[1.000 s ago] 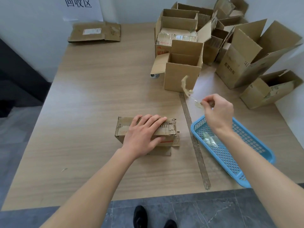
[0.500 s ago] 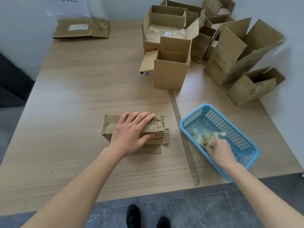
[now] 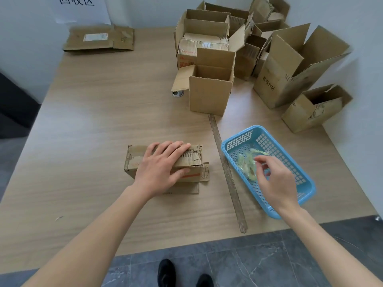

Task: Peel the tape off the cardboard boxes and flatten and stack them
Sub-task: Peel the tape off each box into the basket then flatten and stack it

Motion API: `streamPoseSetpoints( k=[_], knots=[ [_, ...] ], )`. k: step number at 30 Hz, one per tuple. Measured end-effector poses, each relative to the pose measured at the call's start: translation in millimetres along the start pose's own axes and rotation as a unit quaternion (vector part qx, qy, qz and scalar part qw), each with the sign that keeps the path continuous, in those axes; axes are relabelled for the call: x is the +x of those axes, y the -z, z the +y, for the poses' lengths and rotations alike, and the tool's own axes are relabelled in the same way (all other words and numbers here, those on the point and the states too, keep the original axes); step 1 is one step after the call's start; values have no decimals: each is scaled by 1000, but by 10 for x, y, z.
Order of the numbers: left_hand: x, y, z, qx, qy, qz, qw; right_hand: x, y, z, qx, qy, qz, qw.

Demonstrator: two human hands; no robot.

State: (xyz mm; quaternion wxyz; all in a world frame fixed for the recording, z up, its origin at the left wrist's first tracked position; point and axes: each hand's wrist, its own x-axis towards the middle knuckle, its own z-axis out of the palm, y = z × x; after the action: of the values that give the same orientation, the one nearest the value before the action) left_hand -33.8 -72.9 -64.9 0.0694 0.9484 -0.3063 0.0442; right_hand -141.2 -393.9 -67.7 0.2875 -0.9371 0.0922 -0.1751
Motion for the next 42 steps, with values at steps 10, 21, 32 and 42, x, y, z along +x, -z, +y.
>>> streamPoseSetpoints(
  k=[10,21,32,42],
  knots=[
    [16,392,-54,-291,69,-82,951,286,-516,-1142,15,118,-202,972],
    [-300,557,-439,-292,280,-156,901,10,-516,-1080,73,98,-276,953],
    [-340,363,-232,-290,373,-16,881,322,-673,-1552,-80,-90,-235,964],
    [-445,694,-385,-650,339,144,664,715,-200,-1540,385,-146,-185,892]
  ],
)
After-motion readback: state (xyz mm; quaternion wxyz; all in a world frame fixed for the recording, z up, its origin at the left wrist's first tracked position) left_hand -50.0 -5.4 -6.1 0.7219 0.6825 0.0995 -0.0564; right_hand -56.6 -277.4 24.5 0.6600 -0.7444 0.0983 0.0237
